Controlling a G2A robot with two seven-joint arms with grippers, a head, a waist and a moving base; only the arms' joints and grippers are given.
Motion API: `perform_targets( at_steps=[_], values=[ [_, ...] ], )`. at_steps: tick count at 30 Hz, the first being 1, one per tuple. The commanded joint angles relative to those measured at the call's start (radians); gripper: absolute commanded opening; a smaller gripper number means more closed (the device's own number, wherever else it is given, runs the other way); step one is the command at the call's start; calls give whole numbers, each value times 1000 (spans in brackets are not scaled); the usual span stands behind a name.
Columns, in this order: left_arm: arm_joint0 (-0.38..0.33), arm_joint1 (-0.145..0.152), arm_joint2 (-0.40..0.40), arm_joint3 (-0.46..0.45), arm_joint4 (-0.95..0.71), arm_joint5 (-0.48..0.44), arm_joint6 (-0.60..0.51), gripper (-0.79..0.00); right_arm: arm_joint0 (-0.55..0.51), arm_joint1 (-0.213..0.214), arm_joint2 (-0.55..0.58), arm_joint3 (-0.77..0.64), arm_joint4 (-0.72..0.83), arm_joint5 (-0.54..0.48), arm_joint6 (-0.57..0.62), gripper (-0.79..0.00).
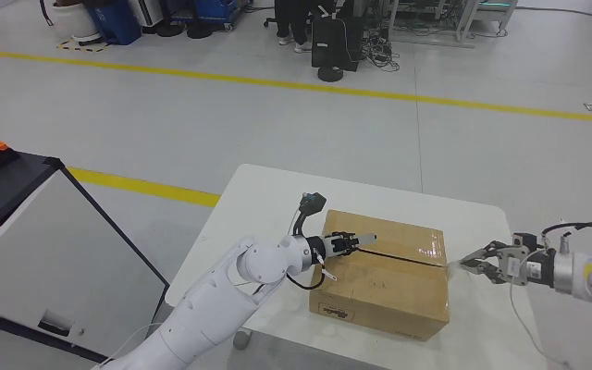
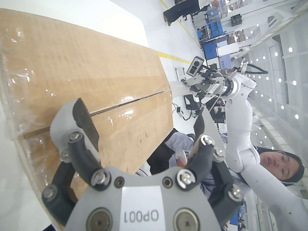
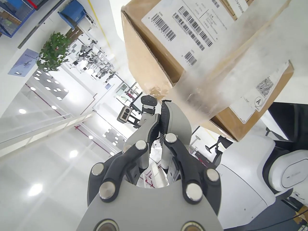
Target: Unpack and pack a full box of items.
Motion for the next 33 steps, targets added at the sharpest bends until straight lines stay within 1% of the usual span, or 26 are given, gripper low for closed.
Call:
perform_targets(
  at_steps=[1, 8, 16, 25, 33],
  values=[
    [0, 0, 0, 0, 0, 0, 0, 0, 25, 1, -20, -12, -23, 11, 8, -785],
    [0, 0, 0, 0, 0, 0, 0, 0, 88, 9, -117, -41, -62, 37, -2, -785],
    [0, 0, 0, 0, 0, 0, 0, 0, 166, 11, -205, -34, -71, 58, -23, -785],
    [0, 0, 0, 0, 0, 0, 0, 0, 237, -8, -281, -16, -67, 101, -70, -785],
    [0, 0, 0, 0, 0, 0, 0, 0, 304, -30, -372, 18, -62, 101, -104, -785]
  ],
)
